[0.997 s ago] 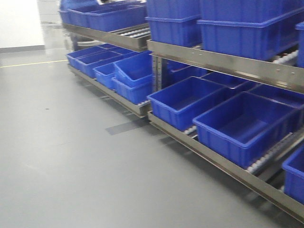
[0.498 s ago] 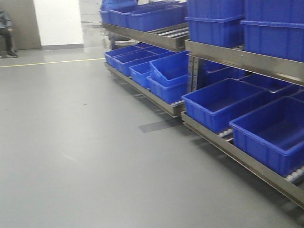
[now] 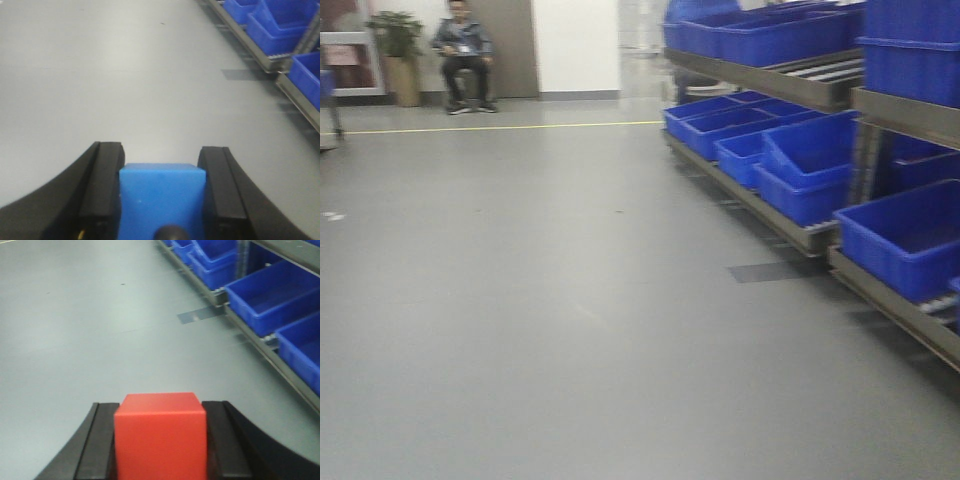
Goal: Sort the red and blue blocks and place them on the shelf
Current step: 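Drive the base away from the table, turning along the shelves, then drive the base down the aisle toward the far shelf rack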
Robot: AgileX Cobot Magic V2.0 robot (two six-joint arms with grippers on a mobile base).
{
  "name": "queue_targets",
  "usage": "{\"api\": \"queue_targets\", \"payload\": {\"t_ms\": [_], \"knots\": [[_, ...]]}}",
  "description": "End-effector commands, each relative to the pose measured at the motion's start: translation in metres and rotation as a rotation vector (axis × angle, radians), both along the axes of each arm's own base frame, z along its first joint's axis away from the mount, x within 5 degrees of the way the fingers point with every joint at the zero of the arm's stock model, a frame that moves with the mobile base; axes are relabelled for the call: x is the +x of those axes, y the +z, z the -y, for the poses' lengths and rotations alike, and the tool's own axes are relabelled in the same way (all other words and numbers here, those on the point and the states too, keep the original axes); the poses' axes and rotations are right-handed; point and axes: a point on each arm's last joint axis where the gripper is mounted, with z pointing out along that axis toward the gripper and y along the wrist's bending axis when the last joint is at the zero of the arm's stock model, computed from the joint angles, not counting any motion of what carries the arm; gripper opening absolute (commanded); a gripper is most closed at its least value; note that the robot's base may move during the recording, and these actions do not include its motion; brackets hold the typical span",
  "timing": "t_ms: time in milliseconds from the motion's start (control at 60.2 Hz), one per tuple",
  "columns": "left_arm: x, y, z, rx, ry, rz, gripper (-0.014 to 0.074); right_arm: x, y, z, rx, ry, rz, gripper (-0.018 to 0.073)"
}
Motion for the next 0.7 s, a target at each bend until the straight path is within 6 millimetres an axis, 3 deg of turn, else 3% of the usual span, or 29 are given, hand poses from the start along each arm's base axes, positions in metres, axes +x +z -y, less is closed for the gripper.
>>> {"api": "queue_targets", "payload": {"t_ms": [0,681], "knots": [[0.002,0.0184,0.0009,-0.022,-0.005,0.118,0.0127,-0.0007,0.0191,0.0002,-0.01,0.003,0.124,0.0062],[0.002,0.0184,0.0009,-0.022,-0.005,0.118,0.0127,-0.0007,0.0191,0.0002,-0.01,0.003,0.124,0.0062]]}}
